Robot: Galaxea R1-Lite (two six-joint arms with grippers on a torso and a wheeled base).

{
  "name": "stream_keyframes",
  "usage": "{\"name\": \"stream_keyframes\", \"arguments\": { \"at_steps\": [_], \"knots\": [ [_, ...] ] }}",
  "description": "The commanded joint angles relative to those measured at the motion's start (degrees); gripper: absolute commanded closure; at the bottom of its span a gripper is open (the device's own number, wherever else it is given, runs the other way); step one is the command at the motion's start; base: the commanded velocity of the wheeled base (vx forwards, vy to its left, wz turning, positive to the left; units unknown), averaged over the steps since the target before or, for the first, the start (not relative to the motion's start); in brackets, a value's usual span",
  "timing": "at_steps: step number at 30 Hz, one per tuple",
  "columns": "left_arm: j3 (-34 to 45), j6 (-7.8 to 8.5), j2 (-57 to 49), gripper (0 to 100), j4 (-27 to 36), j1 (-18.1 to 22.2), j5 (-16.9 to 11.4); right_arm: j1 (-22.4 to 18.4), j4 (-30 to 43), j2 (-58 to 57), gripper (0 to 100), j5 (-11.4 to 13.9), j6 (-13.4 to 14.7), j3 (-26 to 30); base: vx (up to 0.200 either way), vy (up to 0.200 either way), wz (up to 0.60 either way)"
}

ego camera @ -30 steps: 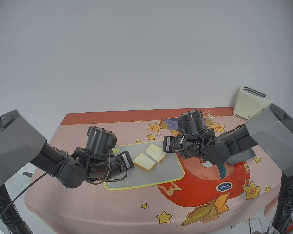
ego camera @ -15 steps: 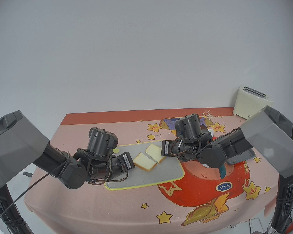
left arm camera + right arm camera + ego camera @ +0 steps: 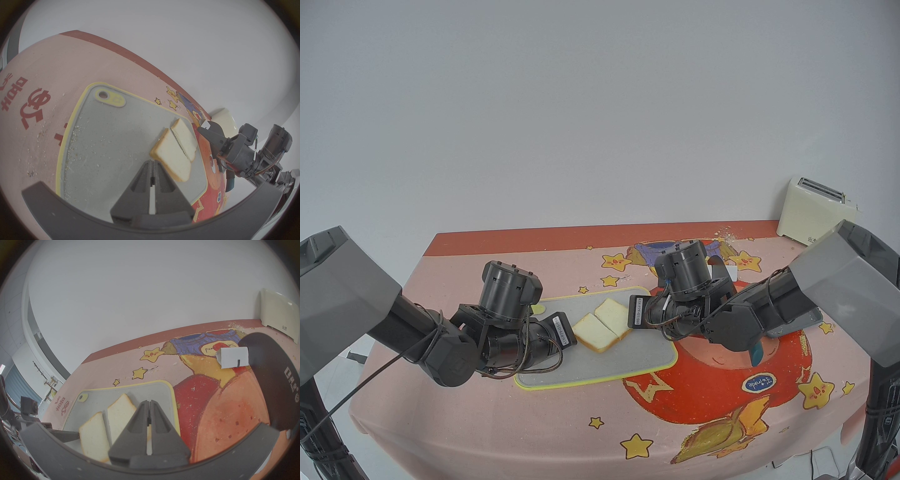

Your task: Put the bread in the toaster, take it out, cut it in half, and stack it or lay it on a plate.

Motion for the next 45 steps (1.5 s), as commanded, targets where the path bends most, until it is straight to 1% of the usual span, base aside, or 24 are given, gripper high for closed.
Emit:
{"name": "stream_keyframes", "arguments": {
  "at_steps": [1, 6, 12, 14, 17, 18, 21, 23, 24, 25, 28, 31, 32, 34, 35, 36, 37, 38, 39, 40, 41, 42, 45],
  "knots": [
    [0.0, 0.04, 0.1, 100, 0.0, 0.2, 0.6, 0.9, 0.0, -1.7, 100, 0.1, 0.1, 1.3, 0.000, 0.000, 0.00],
    [-0.1, 0.04, 0.1, 100, 0.0, 1.4, 0.6, 2.4, 0.1, -3.4, 100, 0.1, 0.2, 2.7, 0.000, 0.000, 0.00],
    [0.1, 0.04, -0.3, 100, 0.0, 1.6, 0.6, 2.4, 0.1, -3.9, 100, 0.1, 0.5, 2.8, 0.000, 0.000, 0.00],
    [0.0, 0.04, -0.4, 100, 0.0, 1.7, 0.6, 2.4, 0.0, -4.0, 100, 0.3, 1.5, 2.8, 0.000, 0.000, 0.00],
    [0.0, 0.04, -0.4, 100, 0.0, 1.6, 0.6, 2.5, 0.0, -4.1, 100, 0.4, 1.7, 2.7, 0.000, 0.000, 0.00],
    [0.1, 0.04, -0.3, 100, 0.0, 1.5, 0.6, 2.9, 0.0, -4.6, 100, 1.2, 1.9, 2.8, 0.000, 0.000, 0.00],
    [0.0, 0.04, -0.3, 100, -0.1, 1.2, 0.6, 3.6, 0.0, -5.2, 100, 2.3, 1.9, 3.1, 0.000, 0.000, 0.00],
    [0.0, 0.04, -0.3, 100, -0.2, 1.2, 0.6, 4.1, 0.0, -5.3, 100, 2.4, 2.2, 3.3, 0.000, 0.000, 0.00],
    [-0.1, 0.04, -0.3, 100, -0.2, 0.6, 0.6, 5.5, 0.0, -6.1, 100, 2.4, 3.3, 3.3, 0.000, 0.000, 0.00],
    [-0.1, -0.05, -0.3, 100, -0.2, 0.3, 0.6, 6.1, 0.0, -6.4, 100, 2.4, 3.6, 3.4, 0.000, 0.000, 0.00],
    [0.1, -0.13, -0.5, 100, -0.1, 0.1, 0.5, 8.1, -0.1, -7.0, 100, 2.4, 4.0, 3.4, 0.000, 0.000, 0.00],
    [0.2, -0.66, -0.6, 100, -0.1, 0.1, 0.5, 9.8, -0.2, -7.8, 100, 2.4, 4.0, 3.4, 0.000, 0.000, 0.00],
    [0.2, -1.10, -0.6, 100, -0.1, 0.1, 0.5, 10.4, -0.6, -8.3, 100, 2.6, 4.1, 3.4, 0.000, 0.000, 0.00],
    [0.2, -1.19, -0.6, 100, -0.1, 0.1, 0.5, 11.0, -2.7, -9.1, 100, 3.0, 5.0, 3.9, 0.000, 0.000, 0.00],
    [0.2, -1.19, -0.6, 100, -0.1, 0.1, 0.5, 10.9, -4.6, -9.5, 100, 3.1, 6.0, 4.2, 0.000, 0.000, 0.00],
    [0.2, -1.19, -0.6, 100, -0.1, 0.1, 0.5, 10.9, -4.6, -9.5, 100, 3.1, 6.0, 4.2, 0.000, 0.000, 0.00],
    [0.5, -1.19, -0.6, 100, -0.1, 0.3, 0.6, 10.2, -8.0, -10.5, 100, 3.1, 7.0, 4.9, 0.000, 0.000, 0.00],
    [0.6, -1.19, -0.6, 100, -0.1, 0.4, 0.5, 9.7, -8.9, -10.9, 100, 3.1, 7.3, 5.3, 0.000, 0.000, 0.00],
    [0.7, -1.19, -0.6, 100, -0.1, 0.5, 0.5, 8.4, -9.6, -11.4, 100, 3.2, 7.3, 5.8, 0.000, 0.000, 0.00],
    [0.7, -1.19, -0.6, 100, -0.1, 0.5, 0.5, 8.3, -9.6, -11.4, 100, 3.2, 7.3, 5.8, 0.000, 0.000, 0.00],
    [0.7, -1.19, -0.6, 100, -0.1, 0.6, 0.6, 6.8, -9.3, -11.3, 100, 3.3, 7.1, 5.8, 0.000, 0.000, 0.00],
    [0.7, -1.19, -0.6, 100, -0.1, 0.6, 0.6, 6.3, -9.3, -11.1, 100, 3.3, 7.1, 5.7, 0.000, 0.000, 0.00],
    [0.7, -1.19, -0.6, 100, -0.1, 0.7, 0.6, 4.3, -9.7, -6.5, 100, 3.3, 5.6, 5.1, 0.000, 0.000, 0.00]
  ]
}}
